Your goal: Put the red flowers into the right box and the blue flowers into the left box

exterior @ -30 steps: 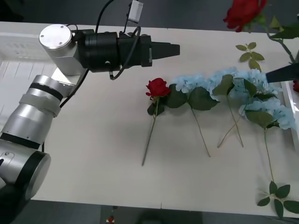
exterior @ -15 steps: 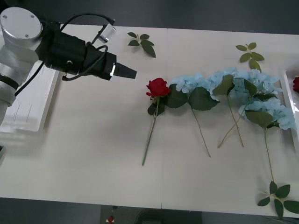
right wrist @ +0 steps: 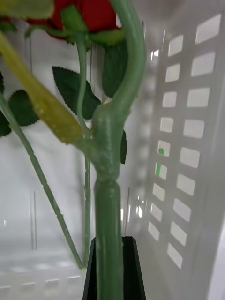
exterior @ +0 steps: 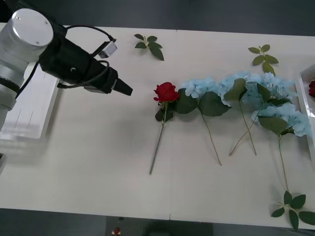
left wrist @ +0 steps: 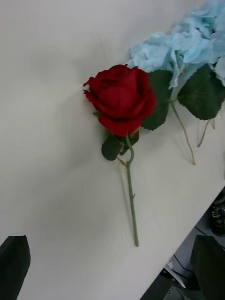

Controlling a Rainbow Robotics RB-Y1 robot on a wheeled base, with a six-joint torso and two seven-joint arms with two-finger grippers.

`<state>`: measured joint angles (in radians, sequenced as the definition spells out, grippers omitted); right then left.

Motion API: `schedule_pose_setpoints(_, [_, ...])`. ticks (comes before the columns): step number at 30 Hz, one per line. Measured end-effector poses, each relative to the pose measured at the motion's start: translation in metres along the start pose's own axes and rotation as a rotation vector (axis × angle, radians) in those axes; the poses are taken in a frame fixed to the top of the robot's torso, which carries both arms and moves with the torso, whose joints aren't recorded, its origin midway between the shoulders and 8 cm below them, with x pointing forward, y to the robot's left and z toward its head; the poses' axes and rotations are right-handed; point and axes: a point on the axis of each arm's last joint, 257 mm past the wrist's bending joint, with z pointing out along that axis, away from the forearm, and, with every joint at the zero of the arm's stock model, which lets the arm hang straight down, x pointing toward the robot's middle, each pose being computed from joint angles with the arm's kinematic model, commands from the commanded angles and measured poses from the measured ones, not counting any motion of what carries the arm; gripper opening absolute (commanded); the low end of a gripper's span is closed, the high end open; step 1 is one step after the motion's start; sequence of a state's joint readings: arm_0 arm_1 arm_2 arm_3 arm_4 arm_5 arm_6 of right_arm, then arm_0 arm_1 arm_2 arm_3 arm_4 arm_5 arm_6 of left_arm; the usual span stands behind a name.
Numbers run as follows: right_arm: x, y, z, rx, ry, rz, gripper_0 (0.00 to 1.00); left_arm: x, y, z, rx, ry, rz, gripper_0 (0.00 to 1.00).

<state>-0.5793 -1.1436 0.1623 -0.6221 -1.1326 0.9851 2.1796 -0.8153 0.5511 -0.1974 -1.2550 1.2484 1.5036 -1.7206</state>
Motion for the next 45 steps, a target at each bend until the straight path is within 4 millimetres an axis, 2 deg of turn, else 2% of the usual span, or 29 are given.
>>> schedule_pose_setpoints(1, [0.004, 0.0, 0.003, 0.007, 0.011, -0.014, 0.01, 0.002, 0.002, 0.005, -0.013, 0.007, -0.003, 1.0])
schedule_pose_setpoints(2, [0.008, 0.0, 0.006, 0.016, 0.023, -0.032, 0.47, 0.004, 0.003, 0.009, -0.025, 0.017, -0.009, 1.0])
schedule_pose_setpoints(3, [0.011, 0.0, 0.009, 0.028, 0.033, -0.051, 0.81, 0.007, 0.003, 0.012, -0.031, 0.027, -0.018, 1.0])
schedule_pose_setpoints(4, [0.014, 0.0, 0.012, 0.04, 0.04, -0.07, 1.0, 0.009, 0.003, 0.014, -0.035, 0.035, -0.031, 1.0])
schedule_pose_setpoints(9, [0.022, 0.001, 0.019, 0.055, 0.062, -0.113, 1.0, 0.006, -0.002, 0.013, -0.045, 0.028, -0.106, 1.0])
schedule_pose_setpoints(14, [0.007, 0.003, 0.014, 0.045, 0.028, -0.252, 1.0, 0.003, -0.005, 0.023, -0.069, 0.026, -0.107, 1.0])
schedule_pose_setpoints(20, [-0.013, 0.017, 0.011, 0.025, -0.016, -0.299, 1.0, -0.004, -0.016, 0.05, -0.103, 0.009, -0.207, 1.0])
schedule_pose_setpoints(23, [-0.015, 0.019, 0.011, 0.022, -0.021, -0.301, 1.0, -0.014, -0.024, 0.068, -0.117, -0.03, -0.183, 1.0])
schedule_pose_setpoints(26, [-0.016, 0.02, 0.01, 0.018, -0.024, -0.289, 1.0, -0.017, -0.029, 0.091, -0.152, -0.054, -0.174, 1.0])
schedule_pose_setpoints(29, [-0.012, 0.035, 0.009, -0.032, 0.0, -0.282, 1.0, -0.004, -0.033, 0.111, -0.189, -0.031, -0.206, 1.0])
schedule_pose_setpoints(32, [-0.002, 0.067, 0.002, -0.136, 0.057, -0.302, 1.0, 0.003, -0.038, 0.12, -0.196, -0.01, -0.188, 1.0])
schedule_pose_setpoints(34, [0.0, 0.094, -0.01, -0.231, 0.086, -0.318, 1.0, 0.004, -0.042, 0.123, -0.192, -0.007, -0.184, 1.0])
schedule_pose_setpoints(37, [-0.006, 0.126, -0.04, -0.346, 0.099, -0.364, 1.0, 0.0, -0.036, 0.125, -0.221, -0.025, -0.162, 1.0])
schedule_pose_setpoints(41, [-0.012, 0.181, -0.107, -0.621, 0.102, -0.301, 1.0, 0.003, -0.032, 0.135, -0.27, -0.032, -0.116, 1.0])
schedule_pose_setpoints(43, [-0.016, 0.197, -0.137, -0.734, 0.105, -0.226, 1.0, 0.007, -0.03, 0.14, -0.306, -0.028, -0.123, 1.0])
schedule_pose_setpoints(45, [-0.017, 0.203, -0.154, -0.789, 0.118, -0.197, 1.0, 0.008, -0.03, 0.144, -0.335, -0.032, -0.145, 1.0])
